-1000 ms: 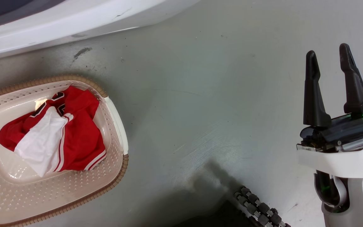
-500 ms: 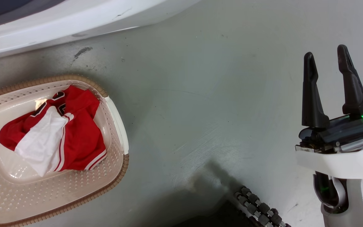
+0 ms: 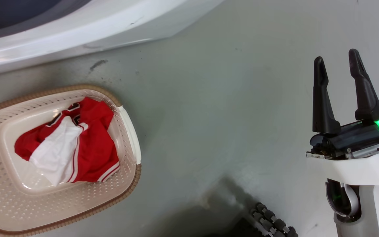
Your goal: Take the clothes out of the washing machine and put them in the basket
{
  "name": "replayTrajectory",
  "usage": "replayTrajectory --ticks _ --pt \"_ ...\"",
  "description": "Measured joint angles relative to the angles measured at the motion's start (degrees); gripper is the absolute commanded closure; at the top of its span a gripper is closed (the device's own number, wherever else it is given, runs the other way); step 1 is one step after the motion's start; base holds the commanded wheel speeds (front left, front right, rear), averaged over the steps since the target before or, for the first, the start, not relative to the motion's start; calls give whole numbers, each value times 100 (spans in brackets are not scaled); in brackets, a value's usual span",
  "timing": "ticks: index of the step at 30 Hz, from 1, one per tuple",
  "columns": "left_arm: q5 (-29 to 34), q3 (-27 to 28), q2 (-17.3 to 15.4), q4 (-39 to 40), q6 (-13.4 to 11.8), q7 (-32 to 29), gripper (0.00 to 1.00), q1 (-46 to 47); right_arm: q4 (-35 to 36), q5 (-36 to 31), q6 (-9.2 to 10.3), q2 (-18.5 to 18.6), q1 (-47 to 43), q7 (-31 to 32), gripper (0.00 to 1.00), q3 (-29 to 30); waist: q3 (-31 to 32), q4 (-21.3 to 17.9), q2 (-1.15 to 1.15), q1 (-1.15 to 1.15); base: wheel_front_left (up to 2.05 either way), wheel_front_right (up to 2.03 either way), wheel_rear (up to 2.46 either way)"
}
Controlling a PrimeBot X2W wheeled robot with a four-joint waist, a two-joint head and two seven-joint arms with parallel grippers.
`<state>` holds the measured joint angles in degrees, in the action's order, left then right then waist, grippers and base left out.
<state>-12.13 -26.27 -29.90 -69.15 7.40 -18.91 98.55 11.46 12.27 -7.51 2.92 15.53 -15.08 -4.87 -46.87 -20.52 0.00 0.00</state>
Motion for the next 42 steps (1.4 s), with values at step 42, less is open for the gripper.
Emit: replayTrajectory --ticks 42 --pt "-1366 0 801 2506 -606 3383 100 -4500 -458 -832 0 -2 -645 0 0 224 2326 1196 0 -1 0 0 0"
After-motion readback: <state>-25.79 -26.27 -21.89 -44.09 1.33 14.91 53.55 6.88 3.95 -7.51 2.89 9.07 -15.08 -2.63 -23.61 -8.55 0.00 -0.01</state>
